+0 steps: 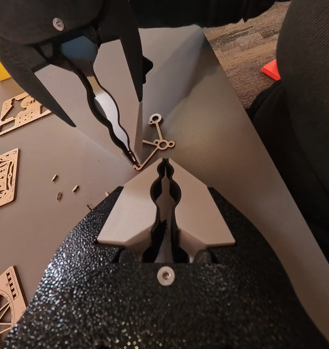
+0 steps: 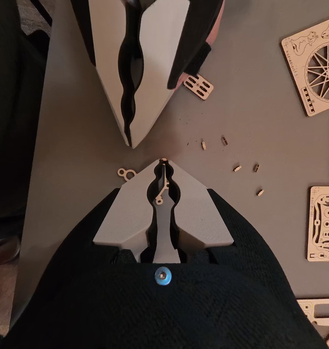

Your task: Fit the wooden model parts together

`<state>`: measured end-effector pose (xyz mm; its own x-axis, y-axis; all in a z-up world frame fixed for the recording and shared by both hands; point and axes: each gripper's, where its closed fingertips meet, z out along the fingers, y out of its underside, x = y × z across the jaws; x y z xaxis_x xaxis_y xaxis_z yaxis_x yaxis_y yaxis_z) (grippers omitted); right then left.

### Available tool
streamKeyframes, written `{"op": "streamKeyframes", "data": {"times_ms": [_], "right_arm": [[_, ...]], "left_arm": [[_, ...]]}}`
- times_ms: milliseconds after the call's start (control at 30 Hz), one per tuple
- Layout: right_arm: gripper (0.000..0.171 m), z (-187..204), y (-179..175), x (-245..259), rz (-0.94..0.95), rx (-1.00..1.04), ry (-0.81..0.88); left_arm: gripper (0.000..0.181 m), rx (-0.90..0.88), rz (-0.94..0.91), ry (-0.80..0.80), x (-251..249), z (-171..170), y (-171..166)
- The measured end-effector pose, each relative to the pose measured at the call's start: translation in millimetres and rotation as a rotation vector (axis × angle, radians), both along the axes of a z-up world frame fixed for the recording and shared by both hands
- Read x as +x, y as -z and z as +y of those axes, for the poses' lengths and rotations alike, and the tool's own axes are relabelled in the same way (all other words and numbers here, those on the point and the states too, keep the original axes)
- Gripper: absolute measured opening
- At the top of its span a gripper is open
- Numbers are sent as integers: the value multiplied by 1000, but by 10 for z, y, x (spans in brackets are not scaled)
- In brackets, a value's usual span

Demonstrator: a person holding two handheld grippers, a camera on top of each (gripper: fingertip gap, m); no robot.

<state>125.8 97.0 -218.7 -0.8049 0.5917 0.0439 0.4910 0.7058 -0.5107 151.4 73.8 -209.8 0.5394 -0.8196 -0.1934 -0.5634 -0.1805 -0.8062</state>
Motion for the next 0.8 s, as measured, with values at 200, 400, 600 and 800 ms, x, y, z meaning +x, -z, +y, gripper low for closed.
{"op": "streamKeyframes", "data": {"times_ms": [200,400,600,800], "right_arm": [[1,-6,7,5,-27,21,-12],[1,-17,26,0,-48,33,-20],[1,-10,27,7,-56,58,-26],[1,1,32,13,-79,85,-28]], "left_arm": [[0,-1,-3,-1,1,-4,-2],[0,-3,-5,0,-1,-14,0],[0,-4,4,3,-6,-33,17],[0,-6,-3,-2,-21,-33,8]]}}
